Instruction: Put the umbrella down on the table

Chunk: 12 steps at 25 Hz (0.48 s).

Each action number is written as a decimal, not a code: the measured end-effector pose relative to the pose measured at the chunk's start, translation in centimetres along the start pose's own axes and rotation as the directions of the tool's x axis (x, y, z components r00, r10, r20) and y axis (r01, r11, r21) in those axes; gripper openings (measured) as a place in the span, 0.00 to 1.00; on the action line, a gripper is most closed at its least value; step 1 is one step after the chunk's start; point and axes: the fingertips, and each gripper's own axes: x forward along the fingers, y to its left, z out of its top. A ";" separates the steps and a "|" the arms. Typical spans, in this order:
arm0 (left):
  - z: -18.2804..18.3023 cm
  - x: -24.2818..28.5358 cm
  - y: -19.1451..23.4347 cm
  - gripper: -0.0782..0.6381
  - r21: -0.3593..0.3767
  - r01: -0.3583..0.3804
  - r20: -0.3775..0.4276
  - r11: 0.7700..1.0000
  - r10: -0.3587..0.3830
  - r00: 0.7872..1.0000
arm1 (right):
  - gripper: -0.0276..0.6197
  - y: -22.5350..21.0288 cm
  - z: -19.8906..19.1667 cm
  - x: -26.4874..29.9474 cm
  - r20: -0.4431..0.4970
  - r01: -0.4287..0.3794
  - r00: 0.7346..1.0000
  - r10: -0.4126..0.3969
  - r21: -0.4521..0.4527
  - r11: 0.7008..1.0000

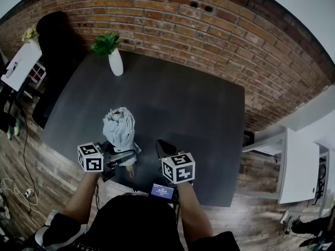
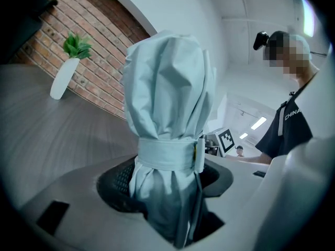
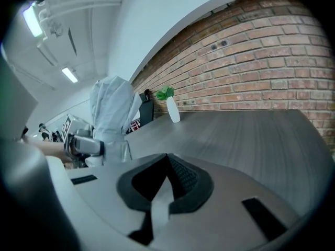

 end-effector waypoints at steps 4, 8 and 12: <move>2.9 1.0 0.6 0.48 0.079 0.016 -0.083 0.997 -0.009 0.997 | 0.06 -1.6 1.4 -0.3 -0.042 -0.031 0.999 0.026 -0.106 0.994; 5.9 2.7 2.4 0.48 0.172 0.013 -0.201 0.985 0.022 0.979 | 0.06 -4.3 3.7 0.2 -0.072 -0.052 0.997 0.040 -0.161 0.986; 8.1 5.3 5.1 0.48 0.250 0.002 -0.323 0.968 0.082 0.943 | 0.06 -7.2 5.6 1.8 -0.112 -0.066 0.993 0.046 -0.188 0.980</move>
